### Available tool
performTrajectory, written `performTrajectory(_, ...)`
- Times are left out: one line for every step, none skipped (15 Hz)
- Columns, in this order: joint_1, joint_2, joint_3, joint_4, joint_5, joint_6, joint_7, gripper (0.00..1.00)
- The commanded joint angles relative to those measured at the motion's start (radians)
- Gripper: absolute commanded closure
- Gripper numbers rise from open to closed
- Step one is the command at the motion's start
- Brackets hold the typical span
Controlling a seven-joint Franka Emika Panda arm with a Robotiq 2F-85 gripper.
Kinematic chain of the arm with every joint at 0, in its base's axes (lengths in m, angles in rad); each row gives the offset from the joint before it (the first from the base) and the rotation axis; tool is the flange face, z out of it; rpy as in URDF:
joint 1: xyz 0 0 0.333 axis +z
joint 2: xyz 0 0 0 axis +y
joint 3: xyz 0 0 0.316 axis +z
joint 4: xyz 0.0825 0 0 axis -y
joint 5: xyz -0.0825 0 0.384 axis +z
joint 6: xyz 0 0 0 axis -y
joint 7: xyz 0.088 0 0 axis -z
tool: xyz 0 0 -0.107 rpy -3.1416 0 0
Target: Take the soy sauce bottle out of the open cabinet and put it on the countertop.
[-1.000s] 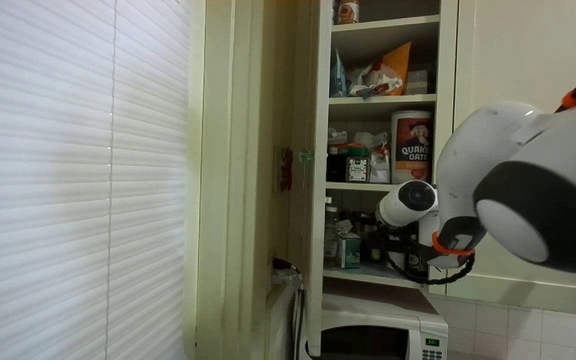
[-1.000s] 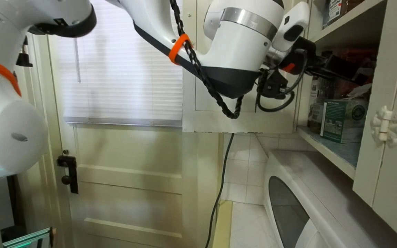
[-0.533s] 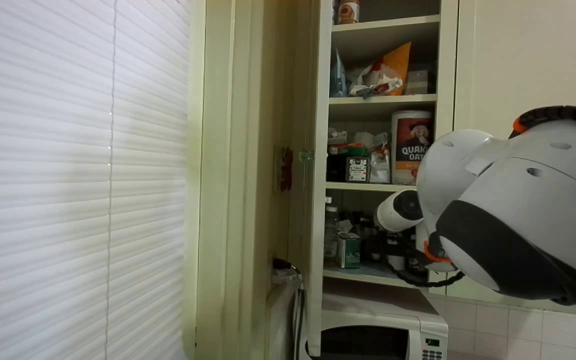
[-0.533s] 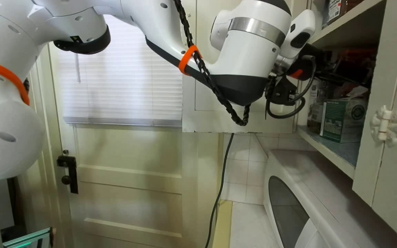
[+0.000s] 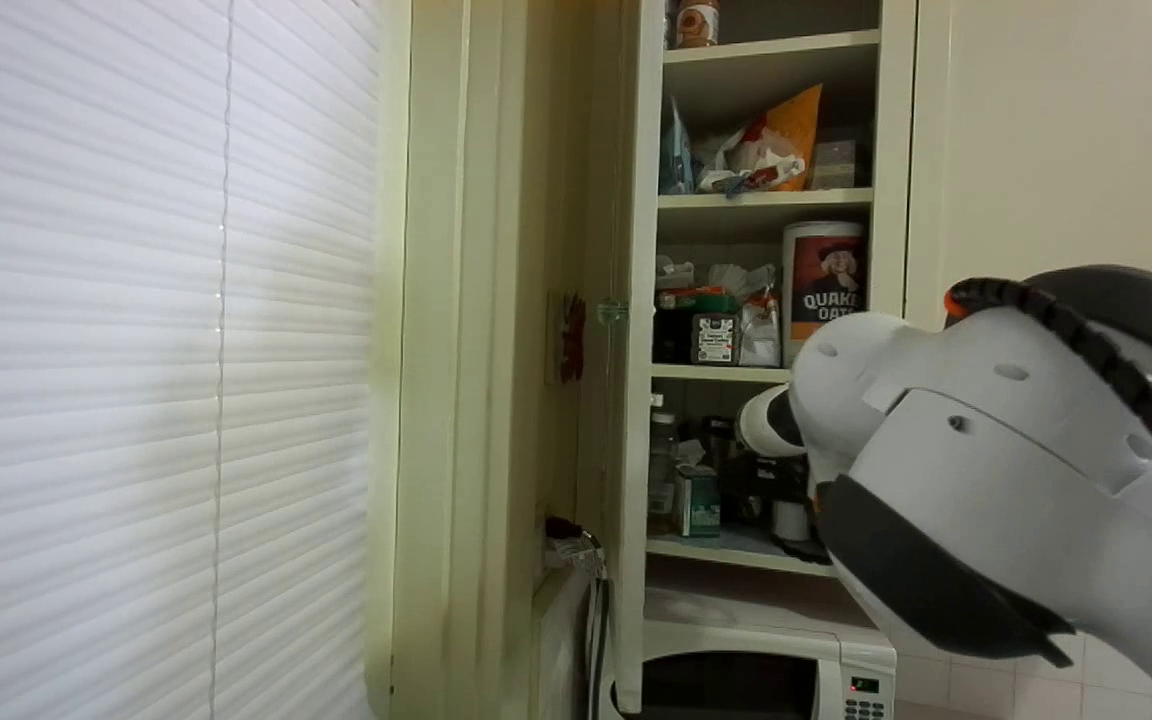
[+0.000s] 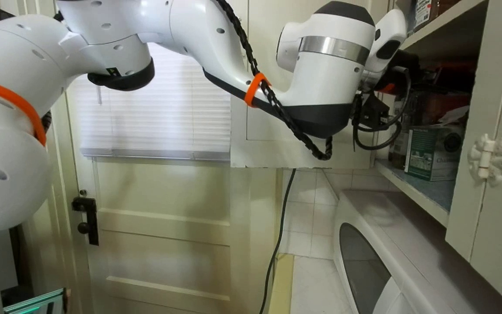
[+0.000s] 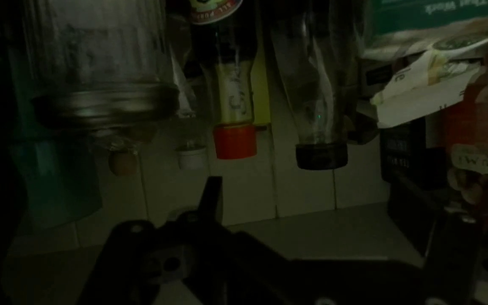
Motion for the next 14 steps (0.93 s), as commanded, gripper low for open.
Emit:
performTrajectory(-0.085,-0.151,0.02,0.049,0.122,0.032,0.039,0.0)
performTrajectory(-0.1,-0.181,0.021,0.06,0.153,0.03,0.039,0.0)
performTrajectory(-0.111,-0.2,0.024,0.066,0.175,0.025,0.036,0.0)
performTrajectory(-0.116,-0.192,0.059,0.058,0.32,0.013,-0.104,0.0)
performTrajectory(-0.129,-0.213,0.069,0.065,0.381,0.013,-0.129,0.0)
performTrajectory(-0.14,-0.225,0.087,0.07,0.463,0.01,-0.19,0.0)
performTrajectory(-0.15,-0.236,0.104,0.075,0.533,0.007,-0.238,0.0)
performTrajectory(-0.157,-0.241,0.119,0.08,0.586,0.001,-0.278,0.0)
performTrajectory(-0.165,-0.249,0.134,0.083,0.634,0.003,-0.316,0.0)
performTrajectory(-0.172,-0.251,0.15,0.087,0.673,0.006,-0.349,0.0)
performTrajectory(-0.178,-0.255,0.162,0.091,0.708,0.008,-0.378,0.0)
performTrajectory(-0.182,-0.262,0.171,0.096,0.741,0.008,-0.403,0.0)
performTrajectory(-0.186,-0.261,0.181,0.101,0.767,0.004,-0.429,0.0)
performTrajectory(-0.191,-0.269,0.187,0.107,0.794,0.005,-0.448,0.0)
